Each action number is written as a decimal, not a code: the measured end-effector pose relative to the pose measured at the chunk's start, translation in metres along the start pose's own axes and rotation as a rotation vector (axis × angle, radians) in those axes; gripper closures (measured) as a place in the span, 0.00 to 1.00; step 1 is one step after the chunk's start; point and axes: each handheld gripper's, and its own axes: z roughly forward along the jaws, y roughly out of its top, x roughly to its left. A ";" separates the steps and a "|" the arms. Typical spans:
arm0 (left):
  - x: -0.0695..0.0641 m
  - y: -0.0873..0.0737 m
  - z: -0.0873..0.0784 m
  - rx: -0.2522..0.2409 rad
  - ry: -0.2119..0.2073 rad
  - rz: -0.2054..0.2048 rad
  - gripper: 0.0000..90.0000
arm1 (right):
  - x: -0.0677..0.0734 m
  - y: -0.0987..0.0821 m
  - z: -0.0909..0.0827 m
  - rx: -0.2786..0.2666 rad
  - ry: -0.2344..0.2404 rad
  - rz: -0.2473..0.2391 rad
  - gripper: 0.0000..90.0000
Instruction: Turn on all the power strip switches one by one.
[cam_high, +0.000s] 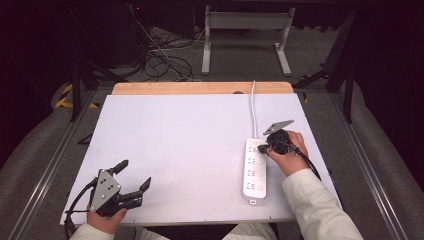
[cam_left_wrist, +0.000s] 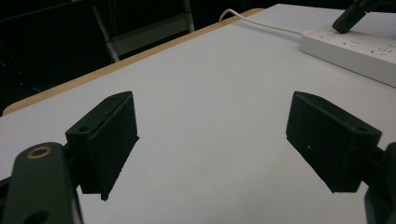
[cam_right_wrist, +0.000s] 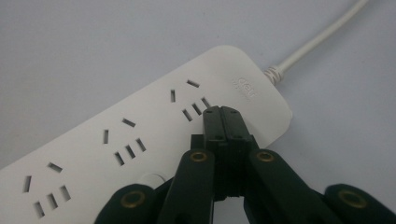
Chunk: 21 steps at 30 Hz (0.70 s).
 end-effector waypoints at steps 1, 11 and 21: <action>0.000 0.000 0.000 -0.001 0.001 0.002 0.19 | 0.001 0.000 0.000 0.000 -0.010 0.004 1.00; 0.000 0.000 0.000 0.000 0.006 0.000 0.19 | 0.013 0.003 -0.034 -0.144 -0.003 -0.038 1.00; 0.000 0.000 0.001 -0.001 0.009 0.003 0.19 | 0.016 0.000 -0.040 -0.157 0.020 -0.041 1.00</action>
